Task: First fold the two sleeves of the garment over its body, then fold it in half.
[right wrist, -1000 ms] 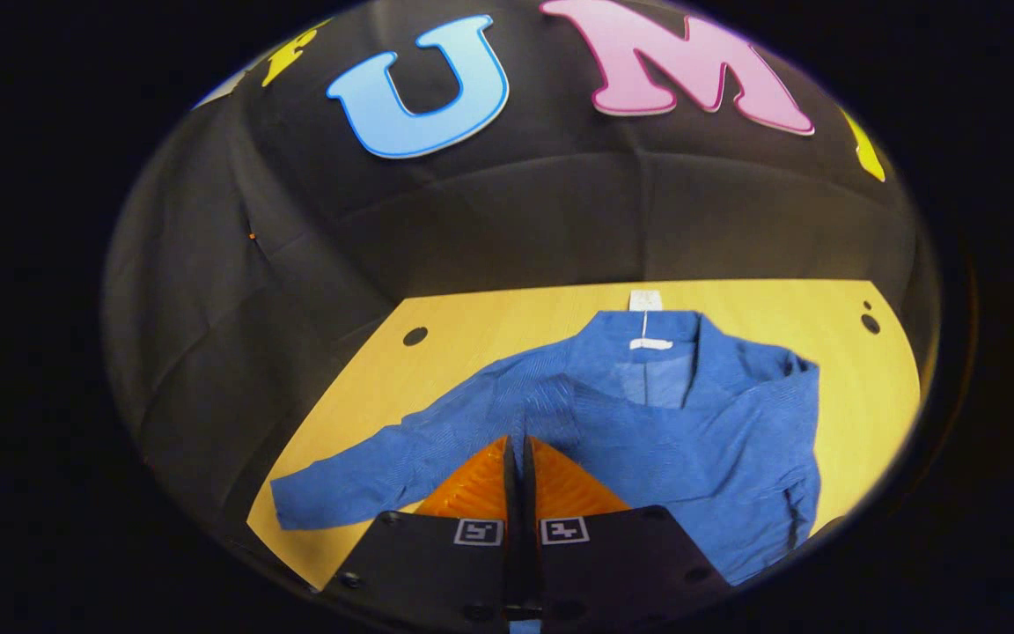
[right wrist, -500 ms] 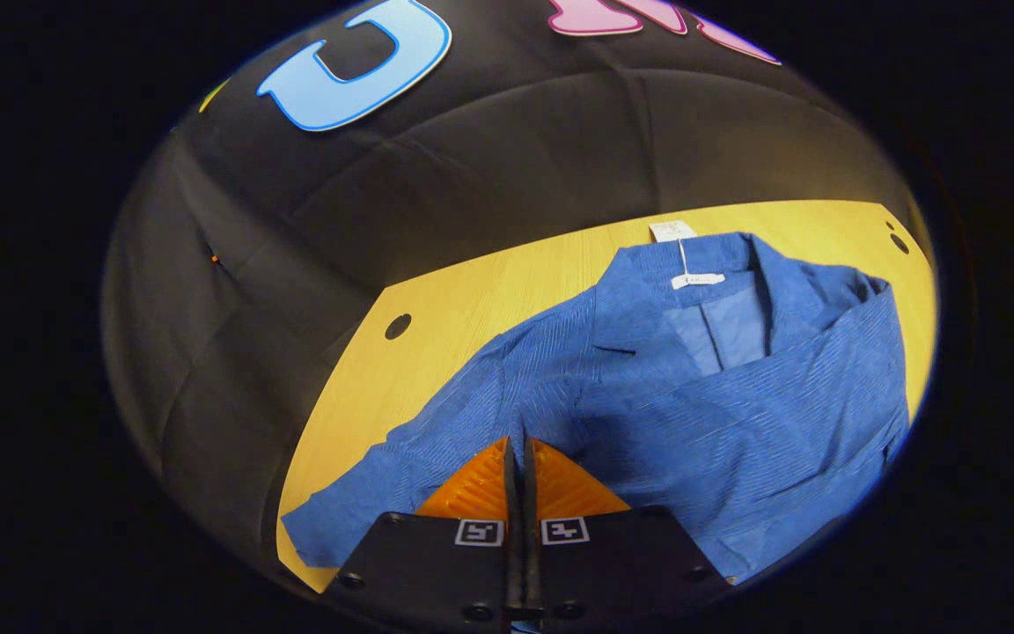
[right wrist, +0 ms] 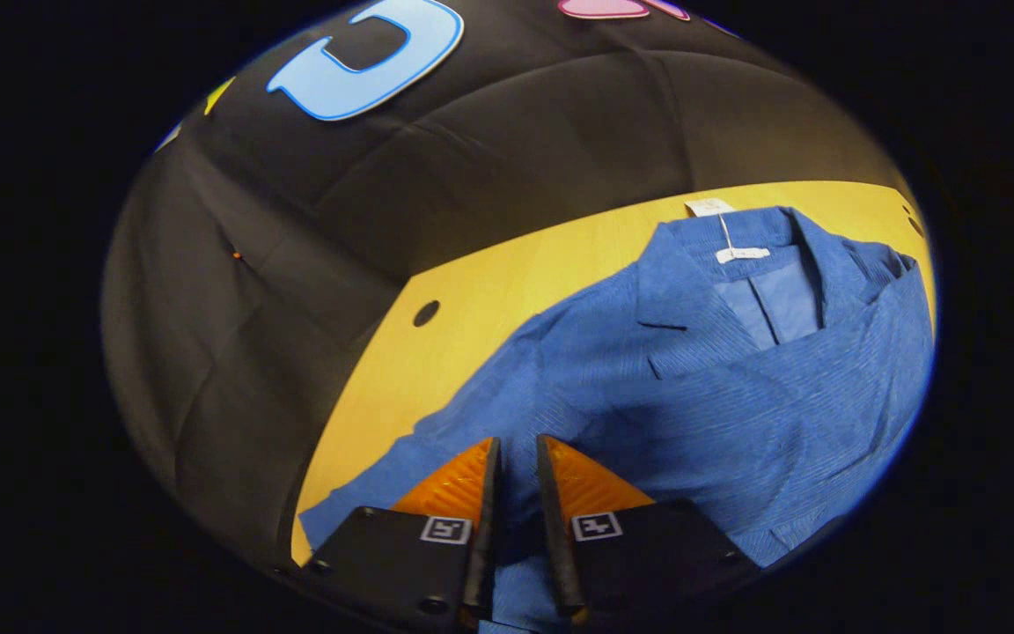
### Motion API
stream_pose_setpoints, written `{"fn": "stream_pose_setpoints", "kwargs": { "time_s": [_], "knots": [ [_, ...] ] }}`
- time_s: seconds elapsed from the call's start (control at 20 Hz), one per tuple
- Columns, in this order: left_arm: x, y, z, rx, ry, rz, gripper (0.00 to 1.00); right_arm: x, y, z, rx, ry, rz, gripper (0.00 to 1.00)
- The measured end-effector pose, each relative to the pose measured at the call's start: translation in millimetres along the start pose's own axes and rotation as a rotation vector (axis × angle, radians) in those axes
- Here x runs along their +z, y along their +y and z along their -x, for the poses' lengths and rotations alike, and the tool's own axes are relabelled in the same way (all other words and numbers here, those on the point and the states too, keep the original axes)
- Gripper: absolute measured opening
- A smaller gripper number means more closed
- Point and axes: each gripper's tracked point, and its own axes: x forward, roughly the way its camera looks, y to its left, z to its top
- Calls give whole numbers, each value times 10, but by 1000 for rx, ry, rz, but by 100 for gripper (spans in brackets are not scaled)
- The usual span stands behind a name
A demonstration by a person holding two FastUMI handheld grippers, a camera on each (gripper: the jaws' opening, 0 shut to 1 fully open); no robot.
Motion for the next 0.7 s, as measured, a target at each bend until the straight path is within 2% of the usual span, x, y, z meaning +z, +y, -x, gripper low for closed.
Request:
{"fn": "stream_pose_setpoints", "kwargs": {
  "time_s": [0.1,0.25,0.35,0.45,0.55,0.7],
  "knots": [
    [26,-37,2,-3,-1,-13,82,30,72,157,37,-1,43,49],
    [107,-64,43,-13,-31,-38,82,238,-24,568,17,-63,203,98],
    [112,-83,57,-27,-49,-47,83,420,-62,991,5,-135,311,97],
    [85,-113,47,-47,-57,-39,82,570,-146,1517,-29,-219,358,97],
    [37,-139,35,-67,-55,-31,83,713,-332,2174,-89,-324,361,97],
    [19,-159,2,-101,-76,-40,82,936,-781,3212,-229,-515,300,96]
  ]
}}
